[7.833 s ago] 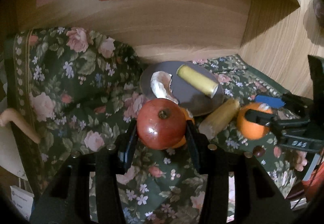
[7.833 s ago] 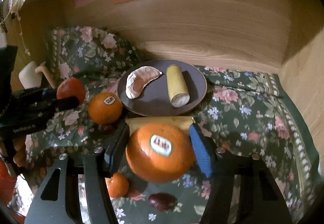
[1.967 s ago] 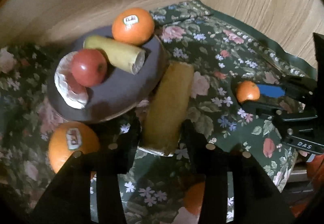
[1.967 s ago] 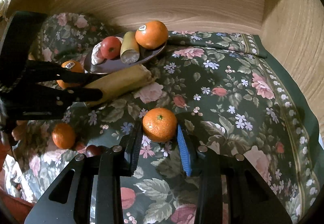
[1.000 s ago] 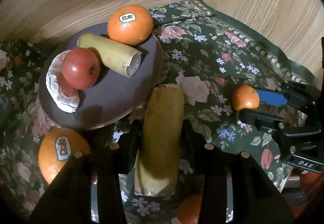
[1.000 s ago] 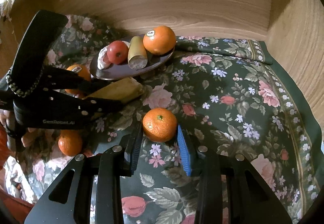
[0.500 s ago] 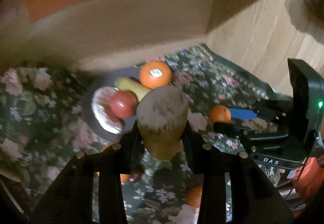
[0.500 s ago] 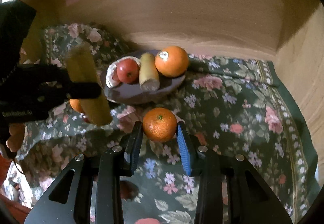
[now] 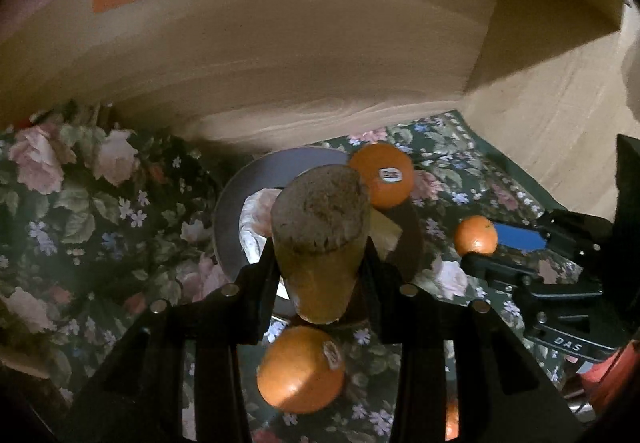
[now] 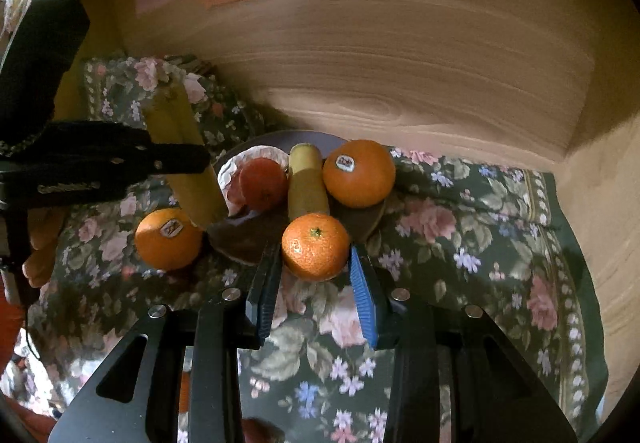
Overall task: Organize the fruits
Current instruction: 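Lower the yellow cylinder onto the plate with the left tool while the right tool sets down the mandarin, then grasp the large Dole orange with the left tool while the right tool grasps a mandarin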
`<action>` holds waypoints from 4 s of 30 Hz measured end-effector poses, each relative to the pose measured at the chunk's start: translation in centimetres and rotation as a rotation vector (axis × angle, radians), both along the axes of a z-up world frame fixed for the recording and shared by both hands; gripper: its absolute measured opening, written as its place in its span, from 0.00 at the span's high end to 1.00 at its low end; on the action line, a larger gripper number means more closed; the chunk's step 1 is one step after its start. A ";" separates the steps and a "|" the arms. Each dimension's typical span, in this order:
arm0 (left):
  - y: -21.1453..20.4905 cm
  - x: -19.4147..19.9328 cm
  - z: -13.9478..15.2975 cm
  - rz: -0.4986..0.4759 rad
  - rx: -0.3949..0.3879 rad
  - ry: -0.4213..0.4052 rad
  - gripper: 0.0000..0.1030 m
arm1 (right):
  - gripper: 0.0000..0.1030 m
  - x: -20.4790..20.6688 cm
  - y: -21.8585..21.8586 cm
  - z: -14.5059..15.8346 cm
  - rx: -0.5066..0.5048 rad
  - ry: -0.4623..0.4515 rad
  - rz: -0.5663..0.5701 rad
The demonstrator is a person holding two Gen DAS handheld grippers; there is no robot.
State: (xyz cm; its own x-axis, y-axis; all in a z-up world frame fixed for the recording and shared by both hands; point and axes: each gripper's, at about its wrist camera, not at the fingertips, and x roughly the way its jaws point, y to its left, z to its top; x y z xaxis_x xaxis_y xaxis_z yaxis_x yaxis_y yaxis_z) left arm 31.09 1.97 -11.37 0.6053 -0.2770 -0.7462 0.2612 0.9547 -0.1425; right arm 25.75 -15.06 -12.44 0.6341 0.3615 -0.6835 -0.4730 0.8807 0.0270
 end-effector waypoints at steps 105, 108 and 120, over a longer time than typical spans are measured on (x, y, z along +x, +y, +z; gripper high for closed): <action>2.0 -10.3 -4.4 0.099 0.032 -0.034 0.35 | 0.65 -7.6 1.4 -3.3 0.023 0.043 0.041; 1.1 -8.3 -5.4 0.105 0.070 -0.005 0.35 | 0.65 -6.6 0.4 -3.0 0.032 0.036 0.015; 0.9 -6.4 -7.4 0.132 0.050 0.046 0.45 | 0.65 -3.7 -2.3 -2.6 0.035 0.049 -0.009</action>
State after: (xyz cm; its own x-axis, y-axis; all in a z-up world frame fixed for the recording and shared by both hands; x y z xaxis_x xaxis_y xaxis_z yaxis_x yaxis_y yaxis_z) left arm 24.68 2.84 -18.76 0.5987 -0.1594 -0.7850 0.1275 0.9865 -0.1031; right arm 22.09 -17.32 -15.05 0.6034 0.3803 -0.7009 -0.4628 0.8828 0.0805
